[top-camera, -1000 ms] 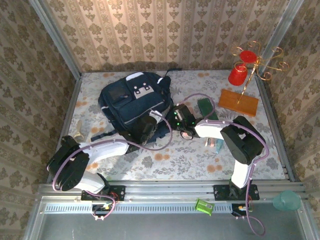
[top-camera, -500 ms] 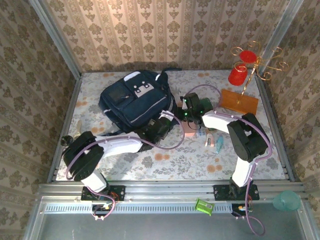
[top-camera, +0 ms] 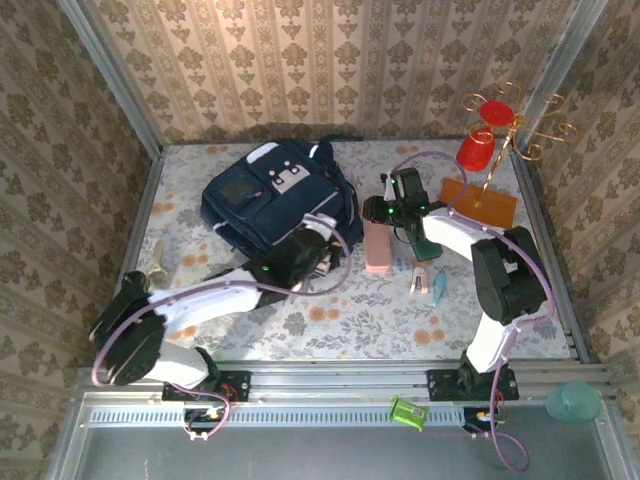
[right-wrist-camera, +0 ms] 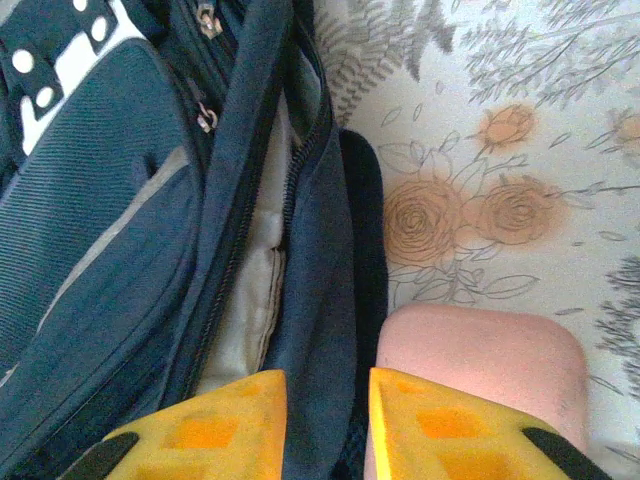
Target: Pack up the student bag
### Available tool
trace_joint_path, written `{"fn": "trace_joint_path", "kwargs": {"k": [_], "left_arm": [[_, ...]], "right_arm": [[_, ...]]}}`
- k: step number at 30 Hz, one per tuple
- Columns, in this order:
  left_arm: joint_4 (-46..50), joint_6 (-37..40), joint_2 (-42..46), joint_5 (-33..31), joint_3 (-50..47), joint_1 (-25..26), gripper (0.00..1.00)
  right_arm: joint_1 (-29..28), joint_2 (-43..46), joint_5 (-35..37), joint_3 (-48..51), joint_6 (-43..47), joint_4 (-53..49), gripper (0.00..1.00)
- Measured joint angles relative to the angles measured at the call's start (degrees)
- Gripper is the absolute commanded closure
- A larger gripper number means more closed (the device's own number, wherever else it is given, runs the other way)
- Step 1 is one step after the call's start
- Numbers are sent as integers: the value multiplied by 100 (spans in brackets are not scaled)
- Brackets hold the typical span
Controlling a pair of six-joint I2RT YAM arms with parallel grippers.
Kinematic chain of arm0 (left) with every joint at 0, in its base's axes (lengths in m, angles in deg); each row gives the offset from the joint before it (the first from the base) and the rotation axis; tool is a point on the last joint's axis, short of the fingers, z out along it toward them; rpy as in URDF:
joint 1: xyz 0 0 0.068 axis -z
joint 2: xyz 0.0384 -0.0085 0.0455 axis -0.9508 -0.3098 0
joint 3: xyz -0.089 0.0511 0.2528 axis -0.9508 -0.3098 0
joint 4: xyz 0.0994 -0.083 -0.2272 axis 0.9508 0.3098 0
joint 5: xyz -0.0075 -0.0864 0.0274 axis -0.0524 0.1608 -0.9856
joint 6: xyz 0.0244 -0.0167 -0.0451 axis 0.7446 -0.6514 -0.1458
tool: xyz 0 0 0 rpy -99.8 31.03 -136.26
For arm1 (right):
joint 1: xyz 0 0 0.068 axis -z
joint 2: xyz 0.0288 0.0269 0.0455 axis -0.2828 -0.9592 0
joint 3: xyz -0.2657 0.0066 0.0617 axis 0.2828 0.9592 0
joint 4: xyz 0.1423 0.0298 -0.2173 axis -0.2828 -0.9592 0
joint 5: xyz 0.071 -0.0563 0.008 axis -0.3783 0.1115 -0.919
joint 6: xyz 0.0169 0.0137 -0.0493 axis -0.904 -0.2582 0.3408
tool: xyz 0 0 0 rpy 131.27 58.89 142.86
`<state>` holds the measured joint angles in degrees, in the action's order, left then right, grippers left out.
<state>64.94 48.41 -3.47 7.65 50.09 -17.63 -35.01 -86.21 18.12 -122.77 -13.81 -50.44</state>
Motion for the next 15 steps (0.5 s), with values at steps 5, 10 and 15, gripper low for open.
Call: {"fn": "trace_joint_path", "kwargs": {"k": [5, 10, 15], "left_arm": [[243, -861, 1220, 831, -938, -1788, 21], [470, -1412, 1561, 1572, -1364, -3565, 18], [310, -1762, 1084, 2361, -1335, -4754, 17]], "right_arm": [[-654, 984, 179, 496, 33, 17, 54], [-1749, 1071, 229, 704, -79, 105, 50], [-2264, 844, 249, 826, -234, 173, 50]]}}
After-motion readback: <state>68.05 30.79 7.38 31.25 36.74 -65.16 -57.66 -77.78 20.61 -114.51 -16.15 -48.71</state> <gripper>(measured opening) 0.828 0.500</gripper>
